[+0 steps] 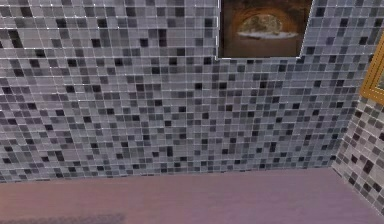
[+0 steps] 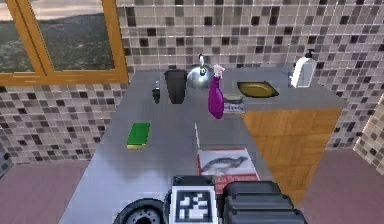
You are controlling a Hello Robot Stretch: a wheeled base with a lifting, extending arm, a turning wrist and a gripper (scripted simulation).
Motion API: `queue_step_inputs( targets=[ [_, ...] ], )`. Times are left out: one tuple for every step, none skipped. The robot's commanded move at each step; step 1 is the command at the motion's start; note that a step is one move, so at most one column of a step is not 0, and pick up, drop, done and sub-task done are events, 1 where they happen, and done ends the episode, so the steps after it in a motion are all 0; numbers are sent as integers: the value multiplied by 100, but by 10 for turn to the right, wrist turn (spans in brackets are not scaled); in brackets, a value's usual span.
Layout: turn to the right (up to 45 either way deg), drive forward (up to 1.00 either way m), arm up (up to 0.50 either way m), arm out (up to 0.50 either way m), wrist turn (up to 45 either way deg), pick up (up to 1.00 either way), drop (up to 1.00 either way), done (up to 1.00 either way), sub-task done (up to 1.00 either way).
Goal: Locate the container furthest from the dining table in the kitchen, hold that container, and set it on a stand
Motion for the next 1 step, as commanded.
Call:
queue_step_inputs(
  targets=[
    [0, 0, 0, 50, 0, 0, 0, 0, 0]
  ],
)
